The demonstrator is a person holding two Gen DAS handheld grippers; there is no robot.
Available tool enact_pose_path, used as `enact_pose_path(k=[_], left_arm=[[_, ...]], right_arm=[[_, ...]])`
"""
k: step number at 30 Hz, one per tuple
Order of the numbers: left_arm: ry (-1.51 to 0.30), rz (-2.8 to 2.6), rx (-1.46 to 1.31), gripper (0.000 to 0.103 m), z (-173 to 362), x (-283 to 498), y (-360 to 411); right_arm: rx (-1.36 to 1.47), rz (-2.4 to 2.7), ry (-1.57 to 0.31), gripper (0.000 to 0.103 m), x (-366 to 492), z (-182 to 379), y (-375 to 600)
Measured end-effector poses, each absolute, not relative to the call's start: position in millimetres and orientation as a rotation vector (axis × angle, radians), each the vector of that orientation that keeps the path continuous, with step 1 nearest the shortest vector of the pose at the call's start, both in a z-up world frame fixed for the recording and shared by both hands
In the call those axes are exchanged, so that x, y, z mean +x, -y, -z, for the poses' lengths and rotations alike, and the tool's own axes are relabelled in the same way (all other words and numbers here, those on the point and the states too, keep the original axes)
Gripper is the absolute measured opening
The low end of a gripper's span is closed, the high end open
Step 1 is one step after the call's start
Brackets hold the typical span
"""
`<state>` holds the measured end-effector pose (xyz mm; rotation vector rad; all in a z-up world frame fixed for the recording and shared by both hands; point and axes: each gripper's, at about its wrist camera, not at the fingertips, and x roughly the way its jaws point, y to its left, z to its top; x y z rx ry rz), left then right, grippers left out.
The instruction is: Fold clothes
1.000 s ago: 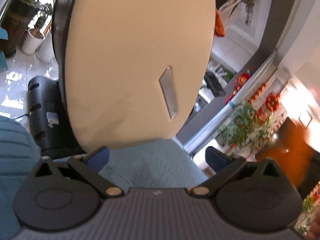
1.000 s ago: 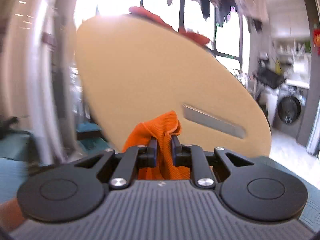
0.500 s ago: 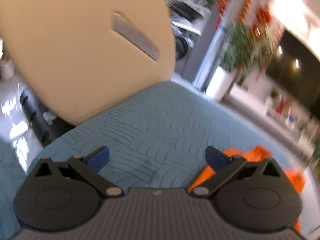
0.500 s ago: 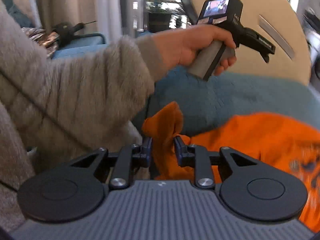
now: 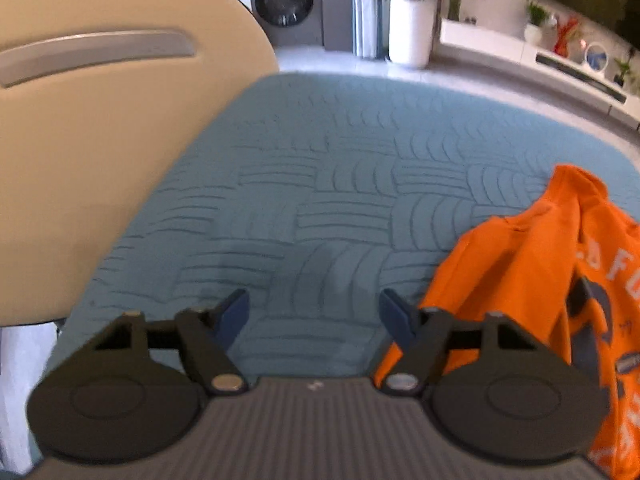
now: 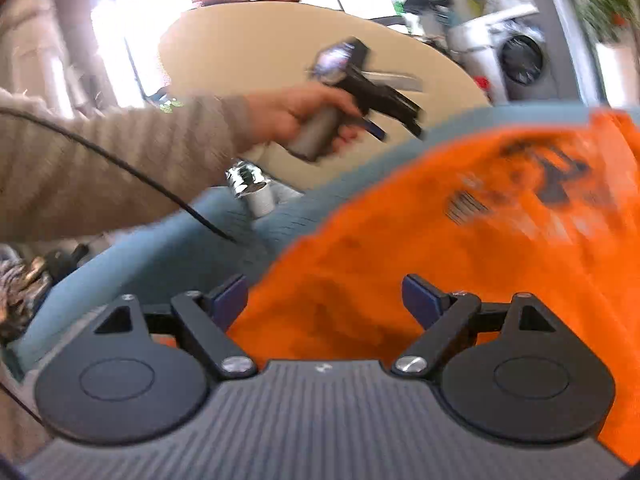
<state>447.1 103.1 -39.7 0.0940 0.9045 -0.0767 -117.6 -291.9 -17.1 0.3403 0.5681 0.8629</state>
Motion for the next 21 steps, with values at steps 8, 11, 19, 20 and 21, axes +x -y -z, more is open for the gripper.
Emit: enact_pose_path(k=[8, 11, 19, 20, 21], left_arm=[[-0.815, 0.222, 0.265, 0.094, 54.3, 473.7, -18.0], [-0.821, 0.21, 0.398, 0.095, 70.6, 486.1, 10.0], [-0.91, 0.134, 0.22, 0.095, 86.6, 506.3, -1.5], [-0.922, 0.131, 0.184, 0.094, 85.6, 507.7, -7.2], [-0.941, 0.144, 0.162, 0.094, 84.6, 508.8, -12.0]], right_arm=[[0.766, -0.956, -0.539, 0.085, -107.7, 69.9, 330.2], [0.831, -0.976, -0.507, 0.085, -106.4, 76.7, 336.2], [0.854, -0.988, -0.481, 0.085, -137.5, 73.7, 344.4], [0.857, -0.988, -0.479, 0.085, -136.1, 74.6, 343.5], [0.86, -0.987, -0.478, 0.085, -128.8, 76.4, 340.8]])
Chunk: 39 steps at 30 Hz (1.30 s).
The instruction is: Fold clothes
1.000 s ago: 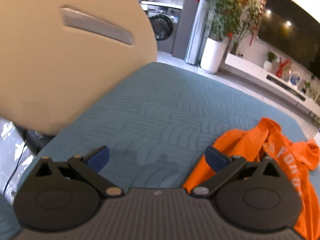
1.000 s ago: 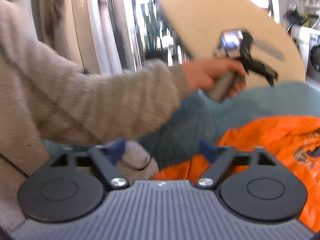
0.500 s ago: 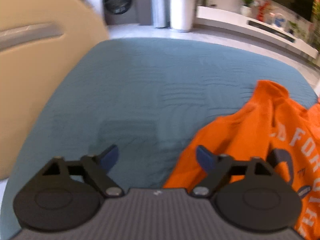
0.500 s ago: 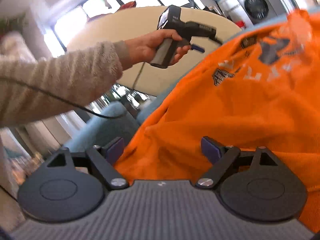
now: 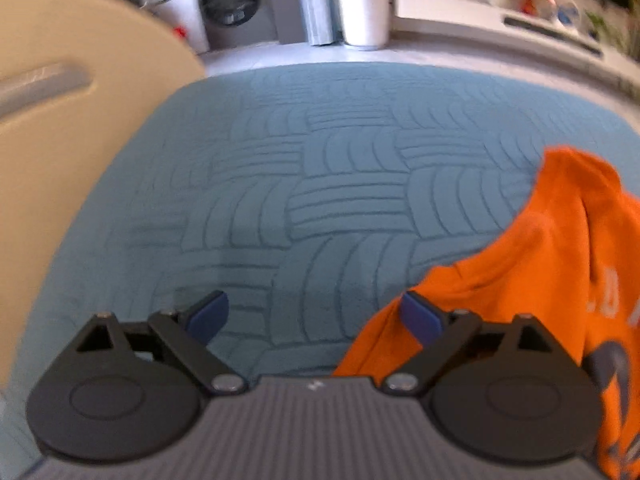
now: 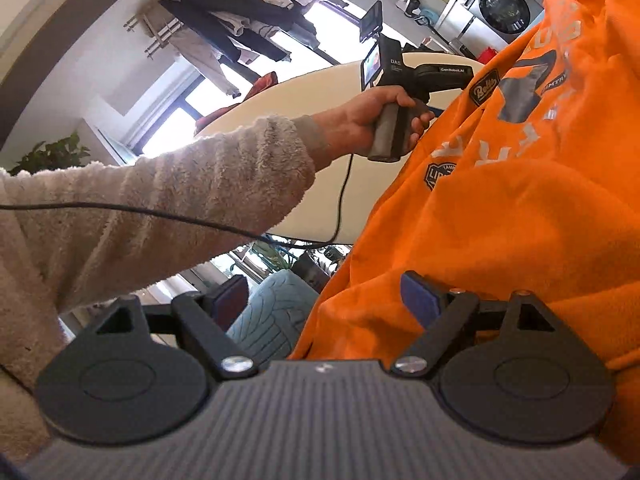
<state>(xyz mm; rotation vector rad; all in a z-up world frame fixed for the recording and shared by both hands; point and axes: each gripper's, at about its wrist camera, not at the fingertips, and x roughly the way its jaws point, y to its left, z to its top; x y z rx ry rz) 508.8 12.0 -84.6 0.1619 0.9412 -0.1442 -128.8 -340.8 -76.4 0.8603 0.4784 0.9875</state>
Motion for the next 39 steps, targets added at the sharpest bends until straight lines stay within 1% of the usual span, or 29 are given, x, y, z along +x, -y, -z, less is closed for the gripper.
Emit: enact_pose_path(k=[3, 5, 6, 7, 10, 11, 13, 14, 15, 17, 20, 25, 27, 29, 30, 33, 34, 35, 36, 38, 39], left_arm=[[-0.978, 0.195, 0.074, 0.095, 80.7, 509.4, -21.9], [-1.07, 0.272, -0.048, 0.095, 83.7, 519.3, -31.0], [-1.087, 0.287, -0.06, 0.095, 85.2, 521.8, -30.9], [-1.097, 0.297, -0.051, 0.096, 86.7, 523.2, -29.4], [-1.053, 0.288, 0.144, 0.098, 92.0, 517.1, -13.2], [-1.04, 0.293, 0.161, 0.095, 93.5, 514.5, -11.3], [-1.02, 0.303, 0.159, 0.072, 93.2, 510.7, -10.5], [-1.007, 0.312, 0.141, 0.039, 90.4, 508.8, -9.6], [-1.008, 0.317, 0.144, 0.009, 85.3, 508.5, -7.0], [-1.009, 0.327, 0.155, 0.006, 75.5, 507.9, -1.8], [-1.003, 0.344, 0.226, 0.005, 65.7, 507.9, 3.4], [-0.833, 0.168, 0.319, 0.004, 38.1, 516.6, -13.6], [-0.804, 0.118, 0.383, 0.004, 33.7, 525.1, -16.2], [-0.827, 0.068, 0.505, 0.005, 49.4, 533.9, -10.8], [-0.867, 0.045, 0.547, 0.005, 63.2, 538.0, -10.6], [-0.917, 0.006, 0.585, 0.009, 94.8, 537.8, -11.5], [-0.904, -0.012, 0.594, 0.017, 103.0, 533.7, -11.6], [-0.844, -0.053, 0.625, 0.029, 106.0, 523.1, -10.7], [-0.821, -0.079, 0.65, 0.035, 105.3, 517.6, -10.0], [-0.773, -0.112, 0.68, 0.052, 95.9, 507.4, -10.7], [-0.74, -0.133, 0.695, 0.058, 88.6, 500.5, -11.9]], right_arm=[[0.869, -0.986, -0.475, 0.085, -106.9, 81.9, 332.5], [0.873, -0.985, -0.474, 0.084, -92.6, 87.7, 330.1], [0.875, -0.984, -0.473, 0.084, -85.4, 91.0, 329.4], [0.876, -0.984, -0.473, 0.084, -78.3, 94.3, 328.7], [0.886, -0.984, -0.47, 0.083, -66.0, 99.8, 328.2], [0.889, -0.984, -0.468, 0.083, -64.9, 100.0, 328.4], [0.895, -0.984, -0.466, 0.083, -62.5, 99.9, 328.4], [0.896, -0.984, -0.466, 0.083, -61.6, 100.1, 328.1], [0.896, -0.984, -0.466, 0.083, -61.1, 100.4, 327.9], [0.893, -0.982, -0.468, 0.083, -60.5, 99.8, 328.0], [0.885, -0.978, -0.471, 0.083, -58.4, 97.9, 328.5], [0.87, -0.973, -0.475, 0.083, -53.9, 92.8, 336.3], [0.87, -0.973, -0.475, 0.083, -51.8, 92.8, 338.2], [0.87, -0.974, -0.474, 0.083, -49.7, 92.7, 339.4], [0.871, -0.974, -0.474, 0.083, -48.4, 92.7, 340.3], [0.867, -0.975, -0.472, 0.083, -45.8, 93.1, 341.3], [0.867, -0.977, -0.47, 0.083, -45.2, 93.7, 341.6], [0.867, -0.978, -0.469, 0.083, -44.6, 94.1, 342.2], [0.869, -0.979, -0.466, 0.083, -43.8, 94.3, 343.1], [0.866, -0.979, -0.464, 0.083, -42.3, 94.0, 343.8], [0.863, -0.979, -0.465, 0.083, -41.6, 93.4, 344.4]])
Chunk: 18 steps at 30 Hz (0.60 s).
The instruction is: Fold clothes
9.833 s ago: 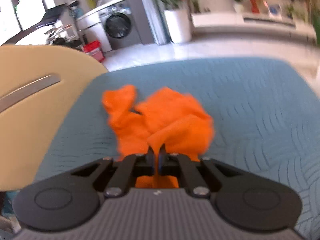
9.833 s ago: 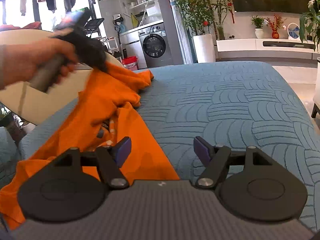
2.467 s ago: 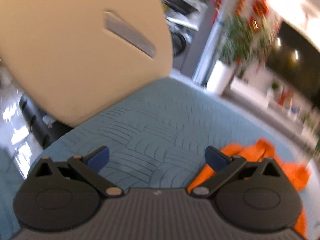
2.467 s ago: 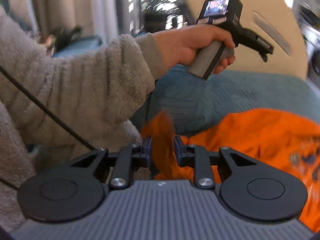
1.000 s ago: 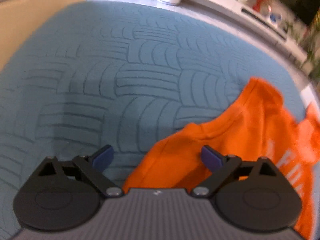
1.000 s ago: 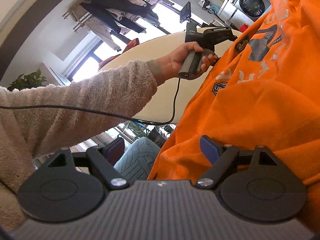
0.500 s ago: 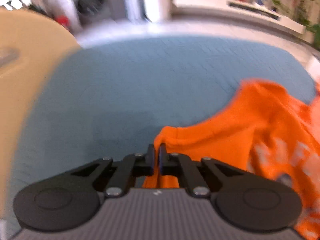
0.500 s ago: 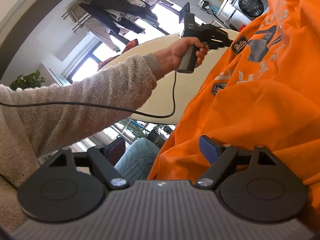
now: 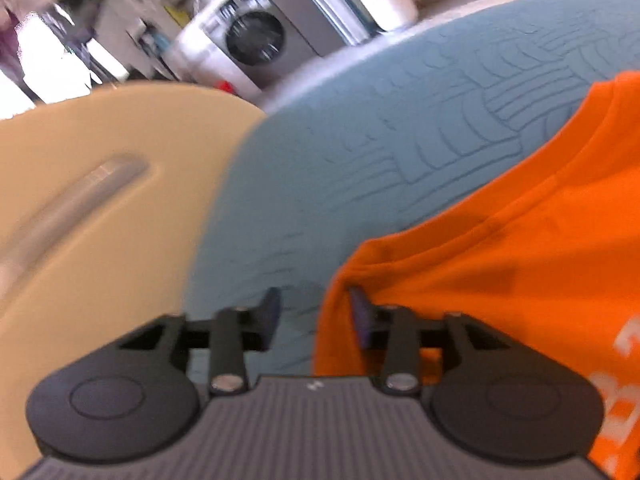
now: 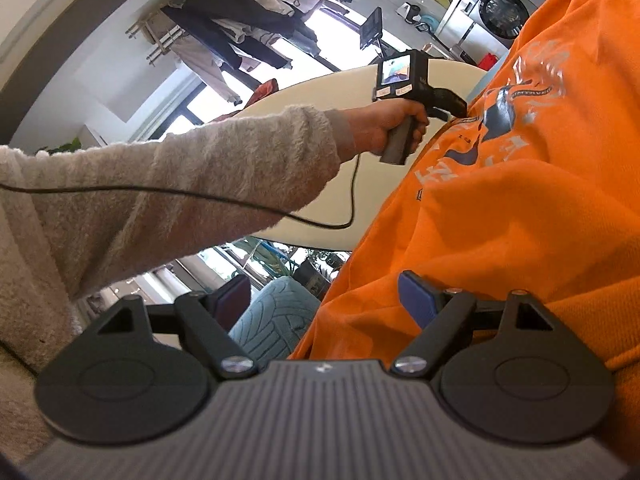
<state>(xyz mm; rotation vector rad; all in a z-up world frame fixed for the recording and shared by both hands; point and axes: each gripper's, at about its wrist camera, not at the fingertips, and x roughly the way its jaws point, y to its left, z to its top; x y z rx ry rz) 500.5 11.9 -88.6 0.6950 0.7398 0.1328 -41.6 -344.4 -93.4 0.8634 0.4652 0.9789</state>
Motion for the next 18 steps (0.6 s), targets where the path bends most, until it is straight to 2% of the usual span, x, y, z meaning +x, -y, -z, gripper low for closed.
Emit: enact_pose_path(k=[2, 3, 8, 11, 12, 13, 15, 18], left_arm=[[-0.657, -0.191, 0.671, 0.079, 64.1, 479.9, -19.3], [-0.619, -0.23, 0.628, 0.083, 49.1, 467.1, -25.2], [-0.587, -0.256, 0.399, 0.09, -3.3, 378.1, -41.8], [-0.628, -0.086, 0.243, 0.091, -29.6, 294.2, -45.9], [-0.627, -0.045, 0.225, 0.093, -34.3, 270.5, -46.5], [-0.624, -0.001, 0.206, 0.094, -39.9, 243.7, -47.3], [-0.622, 0.07, 0.18, 0.096, -50.9, 192.2, -51.9], [-0.603, 0.133, 0.194, 0.099, -62.2, 118.6, -69.3]], right_arm=[[0.853, -0.976, -0.47, 0.083, -39.3, 92.4, 344.2], [0.848, -0.975, -0.473, 0.083, -38.1, 92.0, 344.1], [0.815, -0.96, -0.498, 0.083, -35.1, 84.0, 341.5], [0.771, -0.946, -0.52, 0.091, -35.0, 73.3, 337.9], [0.735, -0.929, -0.502, 0.1, -38.4, 63.7, 336.0], [0.688, -0.909, -0.473, 0.103, -43.3, 51.1, 334.2], [0.584, -0.878, -0.424, 0.103, -54.0, 27.9, 334.1], [0.28, -0.69, -0.291, 0.103, -95.0, -33.9, 340.2]])
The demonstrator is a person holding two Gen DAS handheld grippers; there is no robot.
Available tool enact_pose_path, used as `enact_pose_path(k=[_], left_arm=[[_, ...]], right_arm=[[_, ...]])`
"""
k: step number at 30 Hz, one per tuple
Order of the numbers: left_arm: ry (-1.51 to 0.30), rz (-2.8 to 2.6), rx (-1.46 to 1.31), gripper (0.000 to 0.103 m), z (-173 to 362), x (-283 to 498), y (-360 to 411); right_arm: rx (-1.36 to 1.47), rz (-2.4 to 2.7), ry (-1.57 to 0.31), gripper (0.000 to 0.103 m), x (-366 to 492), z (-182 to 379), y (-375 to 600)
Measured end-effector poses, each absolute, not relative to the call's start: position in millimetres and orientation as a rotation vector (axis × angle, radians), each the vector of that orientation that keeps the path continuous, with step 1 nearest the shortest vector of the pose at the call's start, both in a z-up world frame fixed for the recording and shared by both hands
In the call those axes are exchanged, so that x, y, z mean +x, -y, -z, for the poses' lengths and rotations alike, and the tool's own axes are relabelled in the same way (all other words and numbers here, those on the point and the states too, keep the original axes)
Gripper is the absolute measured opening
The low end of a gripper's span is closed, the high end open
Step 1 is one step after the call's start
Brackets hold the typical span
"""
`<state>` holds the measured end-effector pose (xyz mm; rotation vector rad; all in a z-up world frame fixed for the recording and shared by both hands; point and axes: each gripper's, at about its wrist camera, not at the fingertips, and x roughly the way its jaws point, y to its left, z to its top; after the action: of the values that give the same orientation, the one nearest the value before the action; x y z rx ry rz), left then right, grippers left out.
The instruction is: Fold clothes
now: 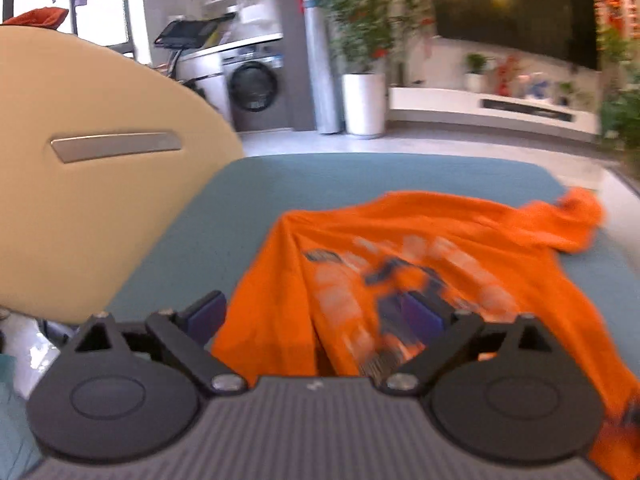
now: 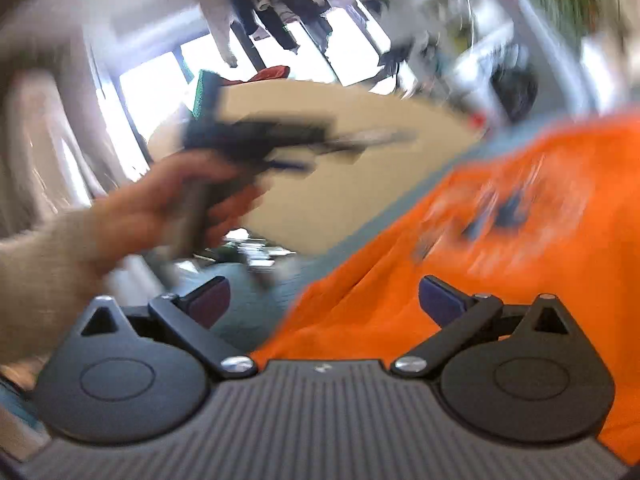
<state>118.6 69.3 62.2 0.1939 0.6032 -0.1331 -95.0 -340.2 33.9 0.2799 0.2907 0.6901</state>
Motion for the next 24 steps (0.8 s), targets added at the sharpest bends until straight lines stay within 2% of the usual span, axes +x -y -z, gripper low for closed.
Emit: enact_pose_path(k=[4, 7, 12, 16, 17, 18, 19, 21, 24], left_arm=[[-0.548, 0.12, 0.372, 0.101, -61.1, 58.1, -81.7], [-0.548, 0.158, 0.531, 0.101, -50.5, 10.1, -77.3], [-0.589, 0.27, 0.779, 0.101, -9.6, -50.0, -52.9], [-0.585, 0.318, 0.844, 0.1, 14.7, -67.5, -31.3], [-0.592, 0.339, 0.857, 0.1, 23.1, -71.2, -24.1], [-0.595, 0.346, 0.859, 0.1, 25.7, -73.4, -22.4], [-0.601, 0.354, 0.866, 0.1, 29.6, -75.9, -20.2], [-0.62, 0.372, 0.898, 0.1, 44.0, -82.1, -13.1], [-0.63, 0.384, 0.914, 0.099, 58.3, -82.9, -8.0]], right_arm=[[0.084, -0.445, -0.123, 0.103, -153.3, -79.0, 363.4], [-0.011, -0.401, -0.11, 0.103, -185.0, -98.1, 381.9], [-0.456, -0.348, -0.338, 0.103, -204.0, -85.4, 373.3], [-0.661, -0.292, -0.553, 0.102, -196.8, -52.0, 375.9], [-0.661, -0.281, -0.575, 0.099, -194.2, -48.1, 376.0], [-0.641, -0.274, -0.604, 0.091, -190.2, -44.1, 377.7], [-0.605, -0.268, -0.643, 0.078, -184.5, -39.6, 381.9], [-0.529, -0.254, -0.713, 0.065, -172.7, -32.1, 391.2], [-0.408, -0.236, -0.773, 0.064, -153.9, -28.4, 408.4]])
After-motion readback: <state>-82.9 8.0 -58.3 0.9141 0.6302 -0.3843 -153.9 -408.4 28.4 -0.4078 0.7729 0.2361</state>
